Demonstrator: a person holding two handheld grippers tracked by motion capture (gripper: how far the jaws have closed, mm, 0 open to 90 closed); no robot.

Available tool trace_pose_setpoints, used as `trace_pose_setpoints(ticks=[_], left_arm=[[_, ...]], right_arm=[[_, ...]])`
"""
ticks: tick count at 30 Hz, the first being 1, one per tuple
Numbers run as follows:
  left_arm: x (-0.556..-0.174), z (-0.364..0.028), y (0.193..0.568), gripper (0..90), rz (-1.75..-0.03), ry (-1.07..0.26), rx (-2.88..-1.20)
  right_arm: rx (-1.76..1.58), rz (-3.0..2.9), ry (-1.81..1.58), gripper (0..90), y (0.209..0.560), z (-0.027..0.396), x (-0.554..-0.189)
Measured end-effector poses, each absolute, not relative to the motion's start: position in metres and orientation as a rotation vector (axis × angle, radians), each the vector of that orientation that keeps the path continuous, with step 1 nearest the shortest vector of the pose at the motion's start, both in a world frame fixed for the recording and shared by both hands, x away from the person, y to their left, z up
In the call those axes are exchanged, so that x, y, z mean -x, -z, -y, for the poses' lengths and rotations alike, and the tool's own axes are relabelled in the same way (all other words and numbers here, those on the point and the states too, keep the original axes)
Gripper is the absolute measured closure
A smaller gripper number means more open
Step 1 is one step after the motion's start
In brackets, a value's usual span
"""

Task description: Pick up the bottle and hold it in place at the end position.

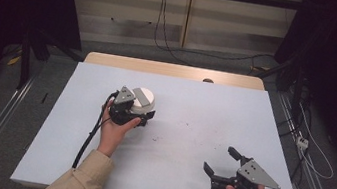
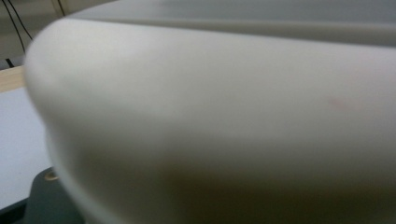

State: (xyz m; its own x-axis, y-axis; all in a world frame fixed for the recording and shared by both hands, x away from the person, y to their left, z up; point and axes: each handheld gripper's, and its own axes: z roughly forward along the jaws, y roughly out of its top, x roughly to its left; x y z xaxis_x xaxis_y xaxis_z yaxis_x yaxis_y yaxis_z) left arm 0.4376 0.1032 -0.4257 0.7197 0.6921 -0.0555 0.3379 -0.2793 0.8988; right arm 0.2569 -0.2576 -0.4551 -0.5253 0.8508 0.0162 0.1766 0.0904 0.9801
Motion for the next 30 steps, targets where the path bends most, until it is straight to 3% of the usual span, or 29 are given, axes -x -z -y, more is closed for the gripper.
trace_pose_setpoints(ticks=[30], left_arm=[[-0.45,-0.071,0.429,18.4,-0.741,-0.4,-1.918]], right_arm=[[-1.009,-1.789,-1.475,2.9,0.455,0.258,-0.257]])
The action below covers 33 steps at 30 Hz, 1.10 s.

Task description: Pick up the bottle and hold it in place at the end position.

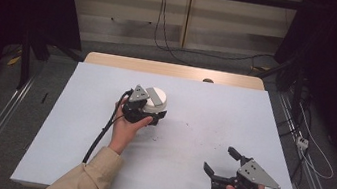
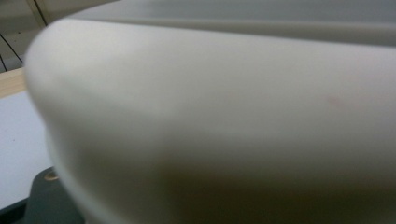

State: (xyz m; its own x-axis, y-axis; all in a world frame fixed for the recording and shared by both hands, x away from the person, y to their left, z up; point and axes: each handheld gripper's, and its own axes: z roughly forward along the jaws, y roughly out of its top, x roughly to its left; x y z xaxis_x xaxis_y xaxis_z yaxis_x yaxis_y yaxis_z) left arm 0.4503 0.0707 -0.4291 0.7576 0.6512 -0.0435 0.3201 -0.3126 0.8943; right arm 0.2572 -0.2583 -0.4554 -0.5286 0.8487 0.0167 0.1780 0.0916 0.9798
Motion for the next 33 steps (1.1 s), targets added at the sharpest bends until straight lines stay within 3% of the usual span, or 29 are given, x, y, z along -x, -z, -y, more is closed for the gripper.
trace_pose_setpoints(ticks=[33], left_arm=[[-0.453,-0.042,0.439,18.4,-0.657,-0.389,-1.953]], right_arm=[[-1.017,-1.789,-1.472,2.9,0.456,0.259,-0.258]])
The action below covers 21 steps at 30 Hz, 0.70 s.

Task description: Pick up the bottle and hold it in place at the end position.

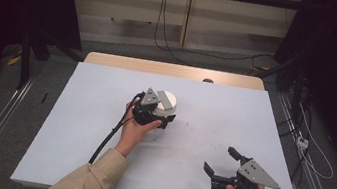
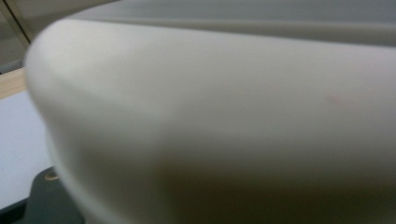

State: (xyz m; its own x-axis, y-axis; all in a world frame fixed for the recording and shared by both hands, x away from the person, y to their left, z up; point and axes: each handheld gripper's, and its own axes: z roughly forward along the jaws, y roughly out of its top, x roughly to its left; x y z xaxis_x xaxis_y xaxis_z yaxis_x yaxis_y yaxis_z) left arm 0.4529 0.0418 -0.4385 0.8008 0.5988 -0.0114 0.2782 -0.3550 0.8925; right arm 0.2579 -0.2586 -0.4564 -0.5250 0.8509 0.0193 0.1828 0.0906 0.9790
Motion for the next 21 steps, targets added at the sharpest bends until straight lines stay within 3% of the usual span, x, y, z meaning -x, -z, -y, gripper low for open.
trace_pose_setpoints(ticks=[21], left_arm=[[-0.457,-0.026,0.446,18.5,-0.636,-0.4,-1.961]], right_arm=[[-1.021,-1.789,-1.471,2.9,0.457,0.259,-0.258]])
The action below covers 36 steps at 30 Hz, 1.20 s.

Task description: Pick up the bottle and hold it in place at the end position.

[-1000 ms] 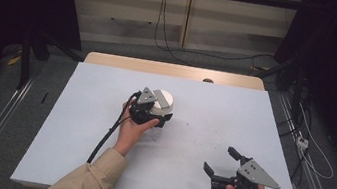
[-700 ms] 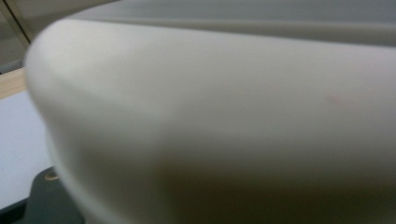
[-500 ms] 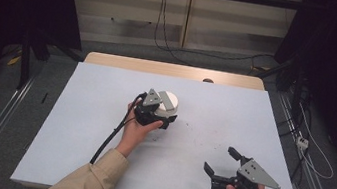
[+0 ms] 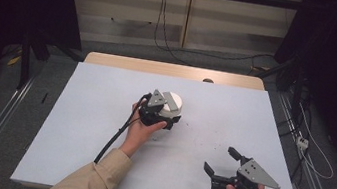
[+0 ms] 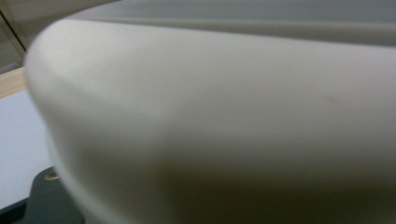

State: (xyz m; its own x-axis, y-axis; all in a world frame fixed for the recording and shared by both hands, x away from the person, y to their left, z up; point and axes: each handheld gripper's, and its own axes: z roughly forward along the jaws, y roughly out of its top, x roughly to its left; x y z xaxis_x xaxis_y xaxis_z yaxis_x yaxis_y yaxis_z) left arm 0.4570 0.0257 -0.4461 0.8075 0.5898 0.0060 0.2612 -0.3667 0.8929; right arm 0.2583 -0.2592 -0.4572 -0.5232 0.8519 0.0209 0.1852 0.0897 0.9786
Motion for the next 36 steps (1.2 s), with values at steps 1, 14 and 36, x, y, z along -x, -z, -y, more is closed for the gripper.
trace_pose_setpoints(ticks=[1,14,36], left_arm=[[-0.457,-0.025,0.447,18.5,-0.64,-0.388,-1.957],[-0.453,-0.018,0.451,18.5,-0.601,-0.417,-1.954],[-0.448,-0.028,0.456,18.2,-0.584,-0.398,-1.931]], right_arm=[[-1.019,-1.787,-1.472,2.9,0.457,0.259,-0.258],[-1.02,-1.795,-1.47,2.9,0.458,0.259,-0.259],[-1.091,-1.84,-1.397,3.4,0.454,0.252,-0.278]])
